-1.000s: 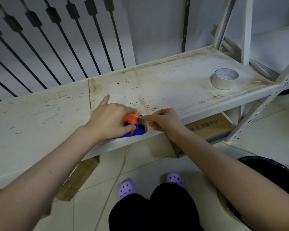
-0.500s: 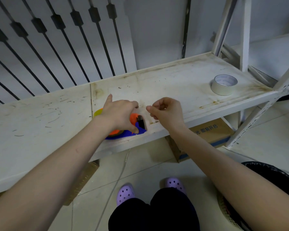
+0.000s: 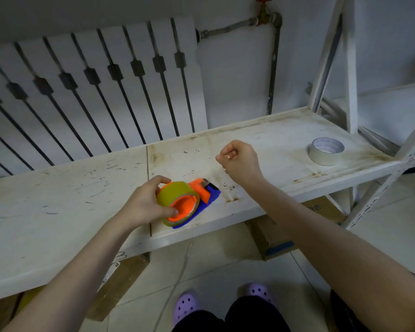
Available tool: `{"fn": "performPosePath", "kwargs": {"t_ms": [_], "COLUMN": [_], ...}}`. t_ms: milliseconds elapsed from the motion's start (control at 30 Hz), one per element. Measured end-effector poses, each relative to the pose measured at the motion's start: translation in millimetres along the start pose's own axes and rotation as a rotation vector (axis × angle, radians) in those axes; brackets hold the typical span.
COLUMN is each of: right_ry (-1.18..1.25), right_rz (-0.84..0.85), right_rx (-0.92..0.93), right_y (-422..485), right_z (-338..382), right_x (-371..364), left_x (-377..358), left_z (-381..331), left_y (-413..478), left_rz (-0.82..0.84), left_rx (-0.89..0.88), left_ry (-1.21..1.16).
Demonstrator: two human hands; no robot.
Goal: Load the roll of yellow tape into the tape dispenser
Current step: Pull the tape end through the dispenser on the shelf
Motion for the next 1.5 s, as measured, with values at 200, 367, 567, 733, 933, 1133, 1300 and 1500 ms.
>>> {"fn": "performPosePath", "kwargs": {"t_ms": [200, 367, 567, 733, 933, 1133, 1300, 1500], "right_ry": [-0.081, -0.092, -0.111, -0.170, -0.144, -0.044, -0.033, -0.090], "right_rz": [0.019, 0.036, 0.068, 0.073, 0.053, 0.149, 0.166, 0.136], "right_rx": [-0.105, -0.138, -0.156, -0.182, -0.199, -0.188, -0.236, -0.264], "right_y": [1.4, 7.5, 13.9, 11.7, 11.4, 9.5, 0.4, -3.2], "right_z": [-34.0, -48.9, -60.6, -75.8, -74.2, -55.9, -60.1, -69.3], "right_x": [4.0, -5.0, -16.0, -19.1, -13.3, -4.2, -5.2, -10.6], "left_x": [-4.7, -4.3, -2.9, -1.6, -0.7, 14.7, 5.9, -22.2], "left_z": [-1.5, -0.2, 1.1, 1.8, 5.1, 2.9, -54.4, -76.3], "left_y": [-4.6, -7.2, -5.2, -4.7, -2.4, 2.9, -8.1, 5.4], "left_rz": [0.060, 0.099, 0.125, 0.149, 0.140, 0.151, -0.126, -0.304], "left_rx": [-0.043, -0.007, -0.014, -0.004, 0.026, 0.118, -0.082, -0.210], "left_ry": [-0.103, -0.143, -0.169, -0.221, -0.199, 0.010, 0.310, 0.590]}}
Point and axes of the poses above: each hand's wrist, its own y-axis towards the middle knuckle, its own x-axis out of the back of the hand, z = x × y, the point moved 4 cm from there along y, towards the middle knuckle, and after that the axes turned 13 degrees about x, right-handed, at the moved point
